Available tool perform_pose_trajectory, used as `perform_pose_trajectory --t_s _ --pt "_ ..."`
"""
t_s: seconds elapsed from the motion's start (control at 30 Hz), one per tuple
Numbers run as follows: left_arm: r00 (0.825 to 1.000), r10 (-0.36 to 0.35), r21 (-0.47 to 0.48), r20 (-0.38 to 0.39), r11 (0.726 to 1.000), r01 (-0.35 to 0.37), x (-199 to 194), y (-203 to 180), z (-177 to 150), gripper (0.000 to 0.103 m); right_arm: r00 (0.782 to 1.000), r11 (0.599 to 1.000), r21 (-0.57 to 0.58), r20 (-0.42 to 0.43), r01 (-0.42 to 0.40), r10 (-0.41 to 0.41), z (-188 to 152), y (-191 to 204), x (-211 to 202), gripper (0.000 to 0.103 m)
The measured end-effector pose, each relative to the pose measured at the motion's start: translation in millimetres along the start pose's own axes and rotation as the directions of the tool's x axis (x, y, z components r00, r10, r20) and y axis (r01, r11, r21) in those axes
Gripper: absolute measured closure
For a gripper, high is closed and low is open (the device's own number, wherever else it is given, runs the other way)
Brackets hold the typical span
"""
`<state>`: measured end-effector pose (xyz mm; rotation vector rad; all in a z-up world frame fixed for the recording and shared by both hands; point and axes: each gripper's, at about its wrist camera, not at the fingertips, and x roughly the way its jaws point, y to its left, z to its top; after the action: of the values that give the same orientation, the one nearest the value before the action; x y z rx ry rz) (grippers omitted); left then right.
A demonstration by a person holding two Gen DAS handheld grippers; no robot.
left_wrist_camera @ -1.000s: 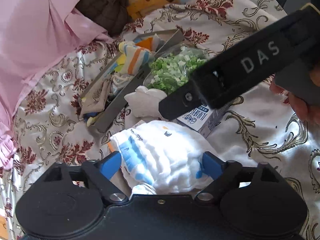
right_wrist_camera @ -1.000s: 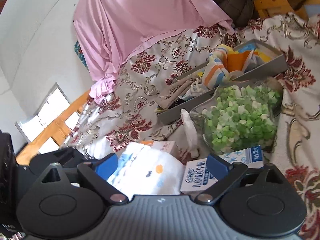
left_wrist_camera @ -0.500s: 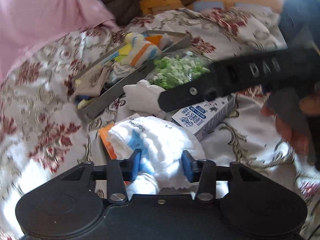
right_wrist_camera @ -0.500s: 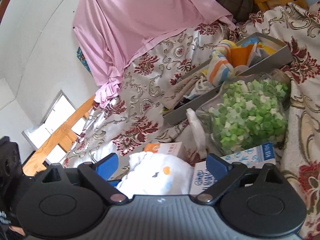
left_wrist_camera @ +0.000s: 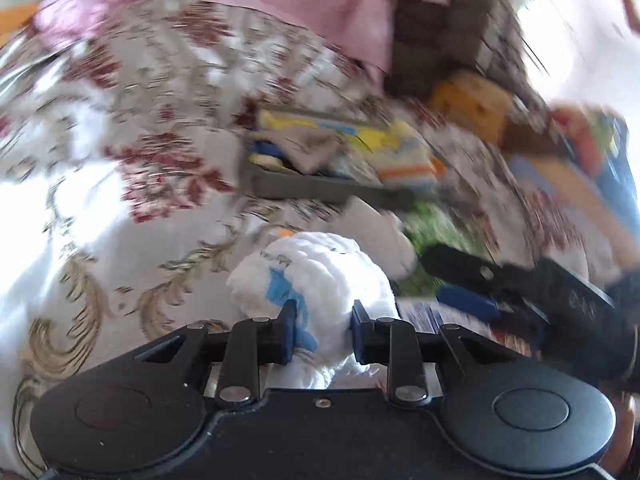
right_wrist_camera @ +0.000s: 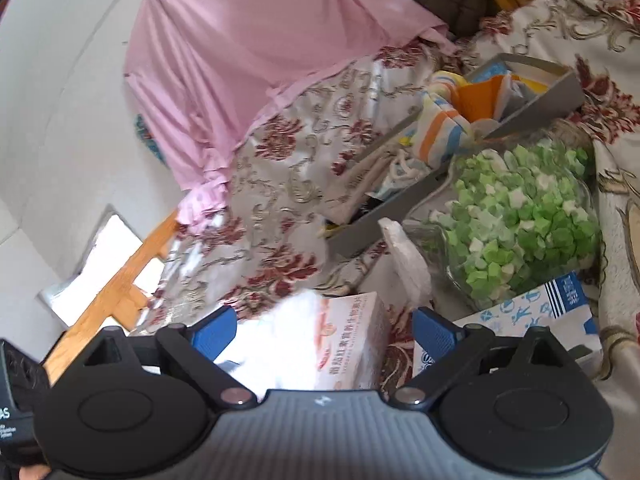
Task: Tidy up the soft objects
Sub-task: 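Lift the plush toy with left tool while right tool grasps the white cartoon-printed pad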
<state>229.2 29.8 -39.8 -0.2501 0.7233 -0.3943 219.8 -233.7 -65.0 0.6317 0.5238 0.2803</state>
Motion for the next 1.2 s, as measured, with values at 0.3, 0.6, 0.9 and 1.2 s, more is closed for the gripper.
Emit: perform_pose_trajectory --t_s 0.3,0.6,0.9,1.2 --pt "0.996 0.042 -0.208 0.076 0.978 -0.025 12 45 -4 0.075 0.99 0.989 0.04 0.007 0.141 -0.142 -6 8 37 0.005" --pt "0.994 0.026 -0.266 0.105 0.964 0.003 27 71 -6 0.075 0.96 0.96 0.004 0.012 0.281 -0.281 -2 14 62 0.003" --pt "0.989 0.038 -0.247 0.144 0.969 -0.001 37 75 -17 0.075 0.982 0.982 0.013 0.02 0.189 -0.189 0 15 72 0.005" --pt "0.988 0.025 -0.268 0.151 0.963 0.016 41 78 -19 0.075 0.966 0.964 -0.06 0.005 0.26 -0.26 -1 24 82 0.007"
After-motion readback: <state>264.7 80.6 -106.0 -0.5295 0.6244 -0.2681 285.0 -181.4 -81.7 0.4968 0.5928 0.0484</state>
